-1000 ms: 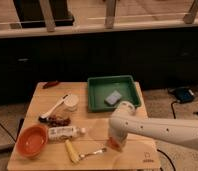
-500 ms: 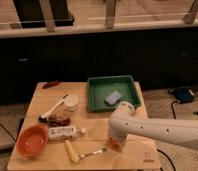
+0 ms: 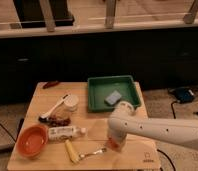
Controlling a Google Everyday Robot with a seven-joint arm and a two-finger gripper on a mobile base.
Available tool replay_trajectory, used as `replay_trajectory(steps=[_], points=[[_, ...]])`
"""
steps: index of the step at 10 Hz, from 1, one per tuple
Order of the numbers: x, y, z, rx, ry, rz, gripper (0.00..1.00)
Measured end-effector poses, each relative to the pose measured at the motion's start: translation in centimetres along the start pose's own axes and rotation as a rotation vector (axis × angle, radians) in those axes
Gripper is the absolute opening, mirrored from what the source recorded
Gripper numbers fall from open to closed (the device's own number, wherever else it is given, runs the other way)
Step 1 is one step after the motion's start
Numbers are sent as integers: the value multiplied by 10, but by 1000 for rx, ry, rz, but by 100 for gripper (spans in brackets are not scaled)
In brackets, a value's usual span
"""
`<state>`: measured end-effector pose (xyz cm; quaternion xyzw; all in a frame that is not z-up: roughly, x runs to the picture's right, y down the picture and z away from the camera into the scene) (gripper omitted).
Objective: Place apple in paper cup
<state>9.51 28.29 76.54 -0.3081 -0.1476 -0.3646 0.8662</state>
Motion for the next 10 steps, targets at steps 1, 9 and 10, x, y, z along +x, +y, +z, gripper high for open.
replay_trajectory(steps=[1, 9, 10], points=[[-1, -2, -1, 1, 1, -10, 21], [-5, -7, -6, 1, 7, -66, 21], [-4, -8, -8, 2, 8, -70, 21]])
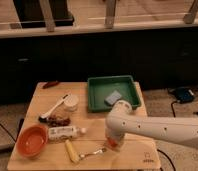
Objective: Place apple in paper cup
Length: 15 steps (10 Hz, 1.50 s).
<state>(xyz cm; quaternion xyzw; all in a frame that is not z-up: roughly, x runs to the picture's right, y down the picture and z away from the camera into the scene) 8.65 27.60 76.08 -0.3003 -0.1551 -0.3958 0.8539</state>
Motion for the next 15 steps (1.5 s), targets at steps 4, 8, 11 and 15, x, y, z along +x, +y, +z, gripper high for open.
replay_trajectory(steps=[4, 8, 11, 15], points=[[-2, -4, -3, 0, 4, -32, 21], [-5, -9, -9, 1, 9, -59, 21], [-5, -10, -12, 0, 15, -78, 21], [-8, -17, -17, 2, 21, -109, 16]])
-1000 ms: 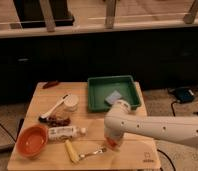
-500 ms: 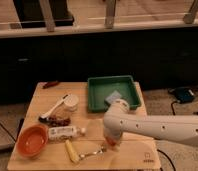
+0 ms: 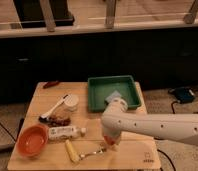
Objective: Place apple in paper cup
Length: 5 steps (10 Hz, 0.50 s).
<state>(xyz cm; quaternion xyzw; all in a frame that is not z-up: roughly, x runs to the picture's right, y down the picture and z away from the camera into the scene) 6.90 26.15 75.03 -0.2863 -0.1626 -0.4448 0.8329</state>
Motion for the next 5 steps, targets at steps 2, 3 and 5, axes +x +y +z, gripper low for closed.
replay_trajectory(steps=[2, 3, 5], points=[[-1, -4, -3, 1, 3, -13, 16], [-2, -9, -5, 3, 7, -24, 16], [-1, -13, -8, 5, 12, -35, 16]])
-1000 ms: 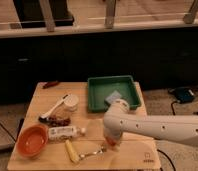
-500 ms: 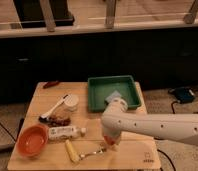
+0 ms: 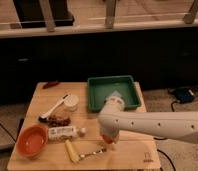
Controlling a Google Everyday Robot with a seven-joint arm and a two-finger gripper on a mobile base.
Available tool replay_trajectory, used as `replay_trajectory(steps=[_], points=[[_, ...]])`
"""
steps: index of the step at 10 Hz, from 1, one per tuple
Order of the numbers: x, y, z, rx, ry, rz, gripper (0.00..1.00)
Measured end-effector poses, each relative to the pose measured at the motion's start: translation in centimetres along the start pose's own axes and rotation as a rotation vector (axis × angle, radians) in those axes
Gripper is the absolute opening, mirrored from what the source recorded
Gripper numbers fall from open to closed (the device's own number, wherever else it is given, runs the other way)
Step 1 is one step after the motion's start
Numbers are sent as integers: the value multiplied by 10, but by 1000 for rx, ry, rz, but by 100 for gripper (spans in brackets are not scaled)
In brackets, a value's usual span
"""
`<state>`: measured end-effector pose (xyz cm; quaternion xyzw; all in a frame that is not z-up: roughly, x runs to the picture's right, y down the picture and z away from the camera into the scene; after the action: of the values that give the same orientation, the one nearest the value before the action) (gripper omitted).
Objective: Place apple in paper cup
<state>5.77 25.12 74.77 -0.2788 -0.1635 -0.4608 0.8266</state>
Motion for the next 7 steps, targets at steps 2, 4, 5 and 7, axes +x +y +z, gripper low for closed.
replay_trajectory(steps=[2, 4, 5, 7], points=[[0, -10, -7, 0, 8, -17, 11], [-2, -24, -15, 0, 17, -31, 8], [-1, -29, -20, 0, 21, -34, 8], [-1, -39, -26, 2, 27, -49, 8]])
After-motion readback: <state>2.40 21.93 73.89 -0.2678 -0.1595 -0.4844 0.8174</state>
